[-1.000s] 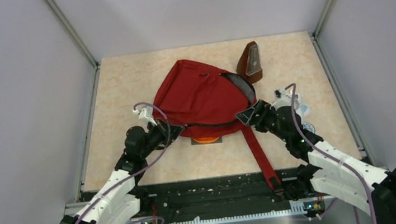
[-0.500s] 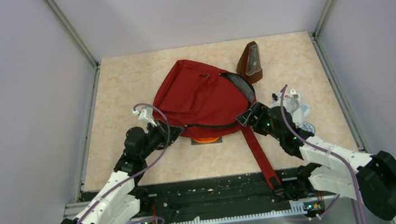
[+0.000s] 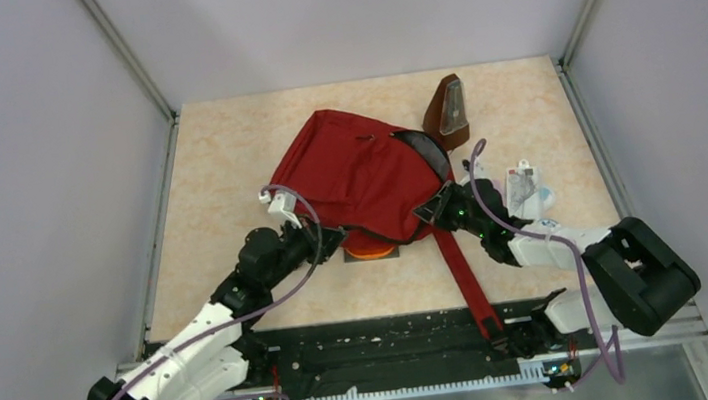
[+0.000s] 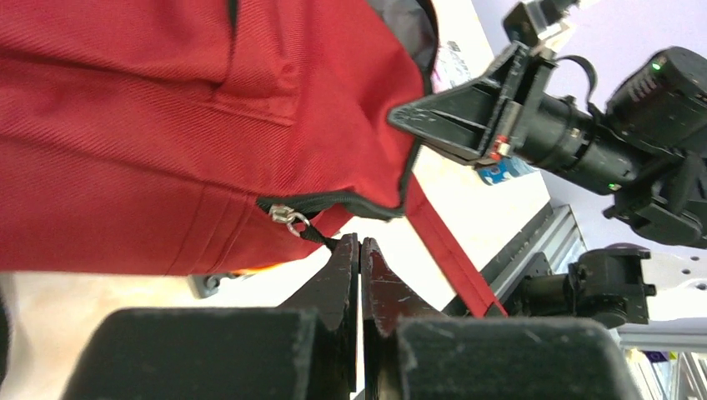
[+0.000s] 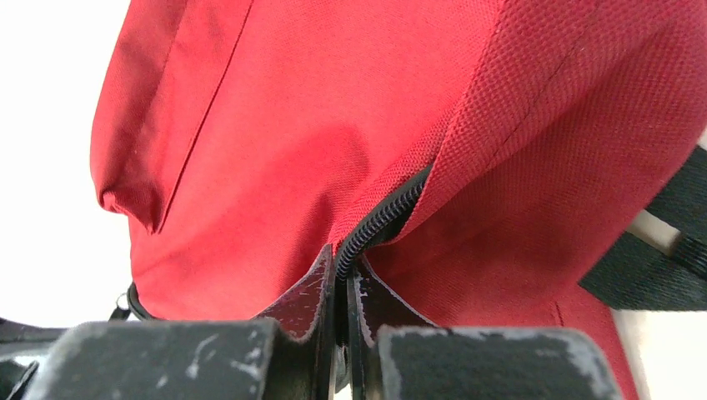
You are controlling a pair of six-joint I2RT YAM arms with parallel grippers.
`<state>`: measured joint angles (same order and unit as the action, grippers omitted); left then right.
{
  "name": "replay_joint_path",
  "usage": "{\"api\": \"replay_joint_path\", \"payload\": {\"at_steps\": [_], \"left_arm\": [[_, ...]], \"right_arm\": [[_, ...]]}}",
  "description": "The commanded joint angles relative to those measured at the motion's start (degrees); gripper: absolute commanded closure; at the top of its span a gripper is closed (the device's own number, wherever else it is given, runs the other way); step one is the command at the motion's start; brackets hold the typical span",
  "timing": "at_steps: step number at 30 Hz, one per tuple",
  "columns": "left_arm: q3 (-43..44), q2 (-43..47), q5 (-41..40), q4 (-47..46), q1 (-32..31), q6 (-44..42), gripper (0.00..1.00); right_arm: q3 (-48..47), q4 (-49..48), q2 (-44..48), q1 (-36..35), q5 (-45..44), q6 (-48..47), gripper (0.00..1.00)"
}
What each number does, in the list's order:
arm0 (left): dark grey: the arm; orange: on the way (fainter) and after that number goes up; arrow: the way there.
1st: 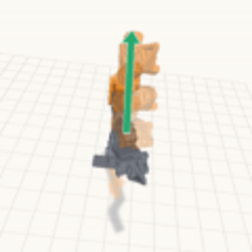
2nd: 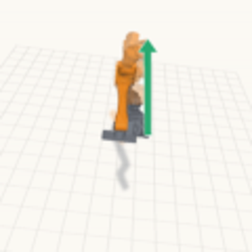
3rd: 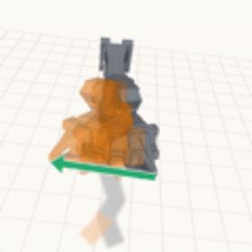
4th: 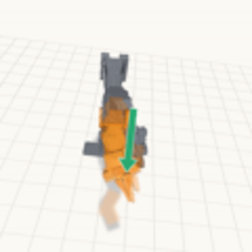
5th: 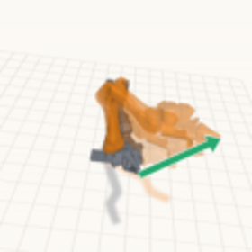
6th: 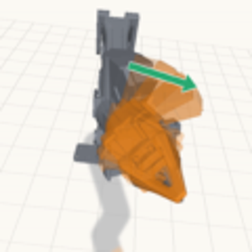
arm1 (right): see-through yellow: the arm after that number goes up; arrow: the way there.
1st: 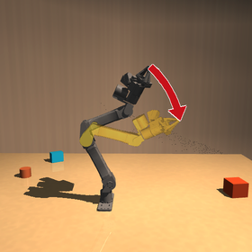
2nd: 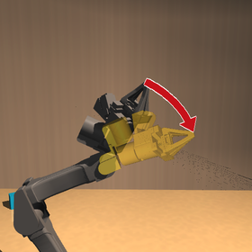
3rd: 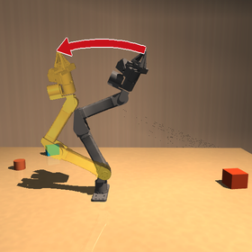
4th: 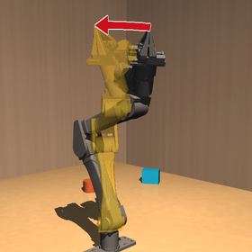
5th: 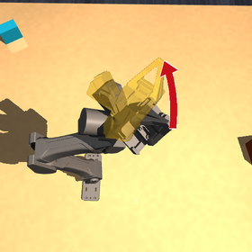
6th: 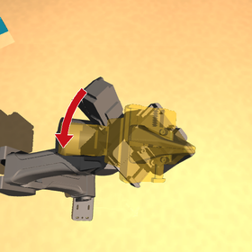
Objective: Pack the student bag
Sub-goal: Zip the student bag at the center of the board.
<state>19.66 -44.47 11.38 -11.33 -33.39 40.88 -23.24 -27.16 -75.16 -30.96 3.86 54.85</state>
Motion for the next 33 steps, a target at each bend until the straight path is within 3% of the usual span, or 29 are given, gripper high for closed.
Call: {"api": "replay_joint_path", "payload": {"at_steps": [1, 8, 15, 19, 21, 22, 23, 25, 27, 28, 30, 33], "left_arm": [[5.90, -3.12, -7.52, -3.16, -9.32, 3.13, 1.00], [13.60, -15.34, -22.08, -6.31, -24.65, 9.63, 1.00], [21.59, -27.23, -24.71, -6.64, -28.92, 10.42, 1.00], [21.92, -26.29, -28.49, -3.09, -28.95, 9.82, 1.00], [20.42, -24.31, -30.05, -2.83, -28.91, 9.55, 1.00], [19.40, -23.00, -29.99, -3.46, -28.85, 8.82, 0.99], [18.31, -21.84, -29.22, -4.67, -28.86, 7.34, 0.95], [16.92, -19.38, -26.13, -5.86, -28.84, 3.93, 0.71], [17.15, -16.97, -23.82, -3.29, -28.85, 0.72, 0.44], [17.81, -15.43, -24.15, -0.14, -28.80, -0.31, 0.36], [19.33, -13.39, -27.00, 6.84, -28.34, -0.84, 0.26], [21.85, -11.59, -28.52, 18.80, -24.30, 0.87, 0.21]], "right_arm": [[-0.27, -7.60, -1.57, 0.13, 2.66, 1.22, 1.00], [0.09, -8.07, -0.96, -0.44, -0.13, 1.52, 1.00], [1.37, -8.64, 0.01, -1.21, -2.34, 1.37, 1.00], [1.45, -5.49, 2.84, -1.21, -3.68, -1.15, 0.99], [0.75, -2.00, 5.49, -1.21, -5.07, -4.10, 0.85], [0.08, 0.40, 6.92, -1.17, -5.88, -6.02, 0.73], [-0.57, 3.32, 8.68, -1.18, -6.52, -7.86, 0.63], [-1.88, 9.10, 12.33, -1.14, -7.78, -11.75, 0.45], [-3.12, 14.73, 16.84, -1.12, -9.06, -15.28, 0.34], [-3.40, 17.05, 18.89, -1.12, -9.41, -17.02, 0.31], [-3.76, 20.60, 22.71, -1.12, -9.36, -20.40, 0.28], [-3.99, 22.67, 27.02, -1.12, -4.52, -25.86, 0.27]]}}
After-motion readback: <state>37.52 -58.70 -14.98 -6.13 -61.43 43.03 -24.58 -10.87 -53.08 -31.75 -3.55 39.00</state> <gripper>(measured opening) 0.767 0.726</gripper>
